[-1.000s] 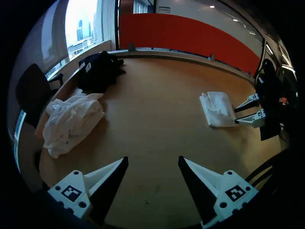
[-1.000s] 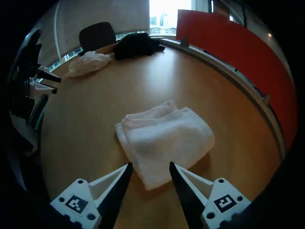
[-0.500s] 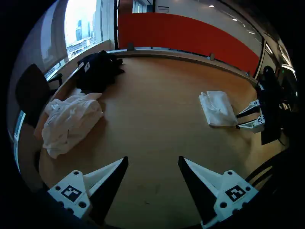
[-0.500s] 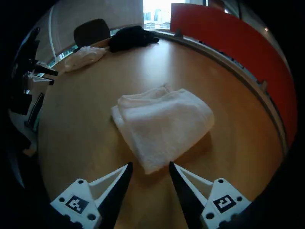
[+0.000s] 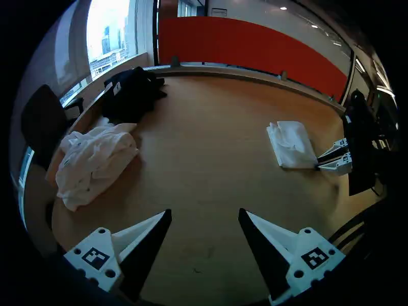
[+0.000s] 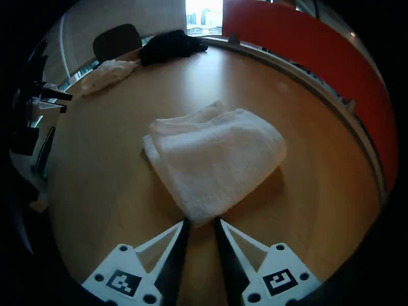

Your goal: Fold towel

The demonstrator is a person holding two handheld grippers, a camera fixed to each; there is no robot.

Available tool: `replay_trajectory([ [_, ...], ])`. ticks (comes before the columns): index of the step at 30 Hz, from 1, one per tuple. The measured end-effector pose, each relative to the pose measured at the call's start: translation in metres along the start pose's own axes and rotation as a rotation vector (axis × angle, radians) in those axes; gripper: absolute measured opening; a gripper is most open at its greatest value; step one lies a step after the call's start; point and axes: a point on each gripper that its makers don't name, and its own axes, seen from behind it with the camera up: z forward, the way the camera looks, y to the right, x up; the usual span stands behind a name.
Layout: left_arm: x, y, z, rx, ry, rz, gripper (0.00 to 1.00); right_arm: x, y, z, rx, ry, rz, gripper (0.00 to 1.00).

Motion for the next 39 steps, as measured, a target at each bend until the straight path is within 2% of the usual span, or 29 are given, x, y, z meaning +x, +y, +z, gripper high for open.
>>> replay_trajectory([
  [6, -0.001, 0.002, 0.001, -0.003, -0.001, -0.001, 0.97, 0.0, 0.0, 0.002, 0.004, 0.001, 0.006, 0.12],
  [9, -0.001, 0.002, 0.002, -0.003, -0.001, 0.001, 0.98, 0.0, 0.001, 0.002, 0.005, 0.0, 0.009, 0.06],
  [17, 0.0, 0.003, 0.002, -0.006, -0.001, 0.004, 0.98, 0.003, 0.0, 0.001, -0.002, 0.005, -0.001, 0.05],
  [23, 0.0, 0.004, 0.003, -0.01, 0.001, 0.006, 0.98, 0.02, 0.006, -0.009, -0.018, 0.023, -0.025, 0.05],
  [32, 0.008, 0.01, 0.005, -0.022, 0.021, 0.003, 0.98, 0.072, 0.025, -0.034, -0.055, 0.077, -0.108, 0.05],
  [39, 0.018, 0.016, 0.004, -0.031, 0.046, 0.004, 0.97, 0.118, 0.04, -0.059, -0.082, 0.109, -0.202, 0.05],
])
